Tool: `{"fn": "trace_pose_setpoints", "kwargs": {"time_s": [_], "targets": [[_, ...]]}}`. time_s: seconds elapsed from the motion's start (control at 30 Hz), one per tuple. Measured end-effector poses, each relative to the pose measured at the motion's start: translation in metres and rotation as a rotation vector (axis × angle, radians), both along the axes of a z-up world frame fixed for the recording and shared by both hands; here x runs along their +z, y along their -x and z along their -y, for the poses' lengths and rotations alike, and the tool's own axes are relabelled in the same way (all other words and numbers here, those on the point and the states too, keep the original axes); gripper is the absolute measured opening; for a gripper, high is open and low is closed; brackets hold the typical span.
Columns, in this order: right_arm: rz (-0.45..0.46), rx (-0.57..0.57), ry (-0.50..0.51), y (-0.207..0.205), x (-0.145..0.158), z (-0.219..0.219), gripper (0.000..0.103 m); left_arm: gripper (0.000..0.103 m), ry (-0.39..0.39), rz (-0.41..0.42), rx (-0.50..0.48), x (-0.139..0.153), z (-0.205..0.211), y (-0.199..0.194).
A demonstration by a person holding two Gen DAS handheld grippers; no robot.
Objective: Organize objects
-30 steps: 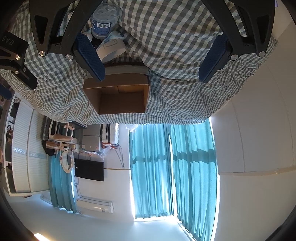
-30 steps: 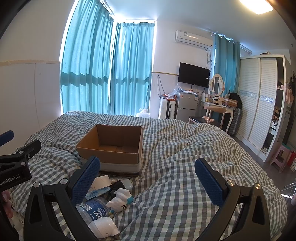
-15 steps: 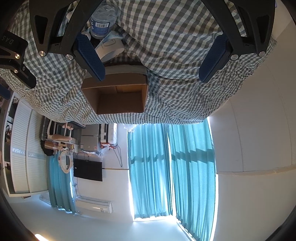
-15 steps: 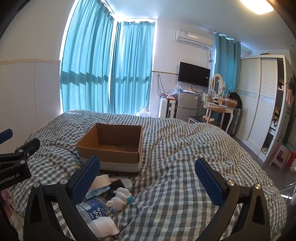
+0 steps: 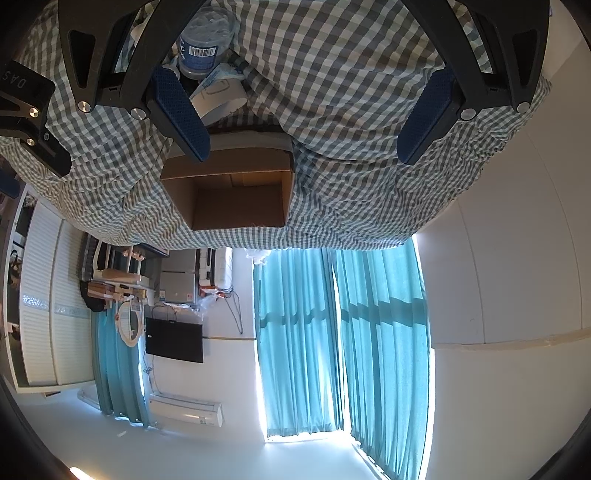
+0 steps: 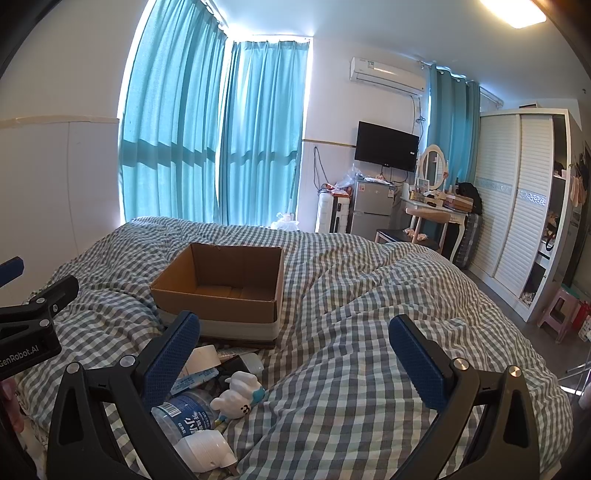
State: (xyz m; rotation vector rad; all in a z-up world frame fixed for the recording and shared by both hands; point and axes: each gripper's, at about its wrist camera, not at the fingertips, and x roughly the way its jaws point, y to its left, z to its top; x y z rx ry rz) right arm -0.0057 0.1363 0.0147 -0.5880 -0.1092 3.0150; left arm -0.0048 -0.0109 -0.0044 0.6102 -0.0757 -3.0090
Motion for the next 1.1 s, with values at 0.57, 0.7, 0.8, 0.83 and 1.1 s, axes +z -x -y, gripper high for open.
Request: {"fn": "trace_pose_setpoints", "kwargs": {"time_s": [0.57,0.7,0.8,0.83,1.1], "targets": [[0.004,0.0,-0.002,0.0001,-0.0024,0.0002,0.103,0.103,0.004,-0.002,0.006,-0.0009,-0.0004,-0.0014],[0.004,0.003,-0.001,-0.0001,-0.0041,0.0007,0.103,0.103,0.001,-0.001,0.002,-0.0018,-0.0007,-0.0015],[0.004,0.005,-0.004,-0.0005,-0.0054,0.0018,0.103,0.103,0.002,0.0,-0.01,-0.0024,-0.0025,-0.002],[0.004,0.005,-0.005,-0.0008,-0.0047,0.0023,0.103,0.103,0.006,-0.001,-0.01,-0.0028,-0.0034,-0.0021],[0.009,0.003,-0.009,-0.0001,-0.0029,0.0045,0.103,0.103,0.01,0.004,-0.008,-0.004,-0.0052,-0.0016]]}}
